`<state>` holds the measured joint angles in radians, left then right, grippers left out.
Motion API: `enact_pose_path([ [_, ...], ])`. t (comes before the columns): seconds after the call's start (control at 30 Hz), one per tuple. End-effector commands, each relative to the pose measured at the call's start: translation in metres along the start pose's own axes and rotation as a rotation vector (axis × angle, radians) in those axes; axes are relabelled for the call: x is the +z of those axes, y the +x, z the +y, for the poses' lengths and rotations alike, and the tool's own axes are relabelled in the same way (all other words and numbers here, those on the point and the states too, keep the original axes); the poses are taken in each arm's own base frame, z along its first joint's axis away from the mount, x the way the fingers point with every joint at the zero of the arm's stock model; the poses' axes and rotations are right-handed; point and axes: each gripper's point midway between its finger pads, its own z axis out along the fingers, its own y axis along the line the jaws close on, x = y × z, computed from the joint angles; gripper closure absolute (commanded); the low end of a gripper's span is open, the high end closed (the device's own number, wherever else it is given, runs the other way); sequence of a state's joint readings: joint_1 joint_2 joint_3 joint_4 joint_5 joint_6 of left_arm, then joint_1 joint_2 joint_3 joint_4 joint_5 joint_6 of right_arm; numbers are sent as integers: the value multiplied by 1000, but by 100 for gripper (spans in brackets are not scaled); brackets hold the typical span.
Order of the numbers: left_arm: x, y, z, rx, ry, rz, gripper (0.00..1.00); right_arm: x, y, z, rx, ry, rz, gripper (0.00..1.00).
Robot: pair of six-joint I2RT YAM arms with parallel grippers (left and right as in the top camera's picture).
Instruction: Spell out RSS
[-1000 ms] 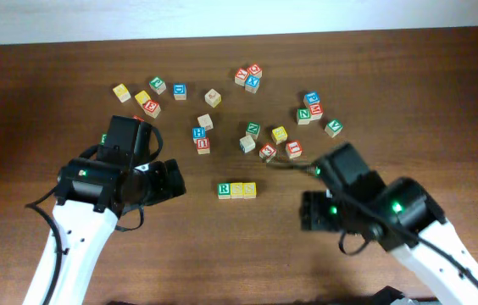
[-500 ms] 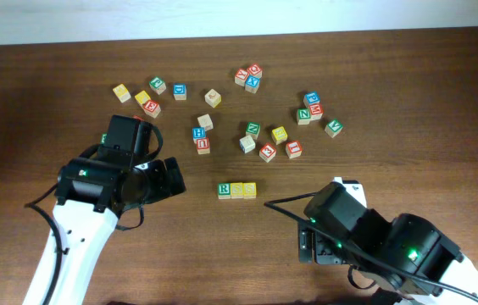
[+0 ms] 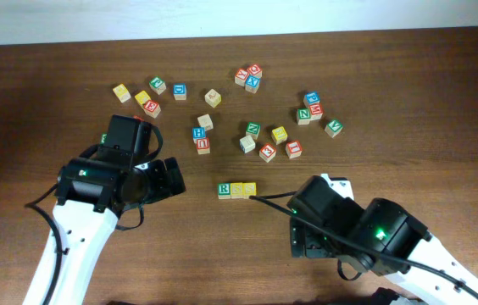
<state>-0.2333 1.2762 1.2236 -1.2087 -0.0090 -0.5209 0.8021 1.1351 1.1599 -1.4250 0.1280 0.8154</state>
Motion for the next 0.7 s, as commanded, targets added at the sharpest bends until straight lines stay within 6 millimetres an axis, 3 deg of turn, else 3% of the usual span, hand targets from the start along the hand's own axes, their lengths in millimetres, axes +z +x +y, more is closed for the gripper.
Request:
enact_pose_path([
  [0.0,-4,-3,2,-4,-6,-20,1,2,-6,-2,-10,38,-25,2],
  [0.37,-4,-3,2,-4,-6,-20,1,-34,-43,-41,29,0,-304,2],
  [0.67,-4,-3,2,-4,-6,-19,1,-32,-46,-71,42,-160,-532,2],
])
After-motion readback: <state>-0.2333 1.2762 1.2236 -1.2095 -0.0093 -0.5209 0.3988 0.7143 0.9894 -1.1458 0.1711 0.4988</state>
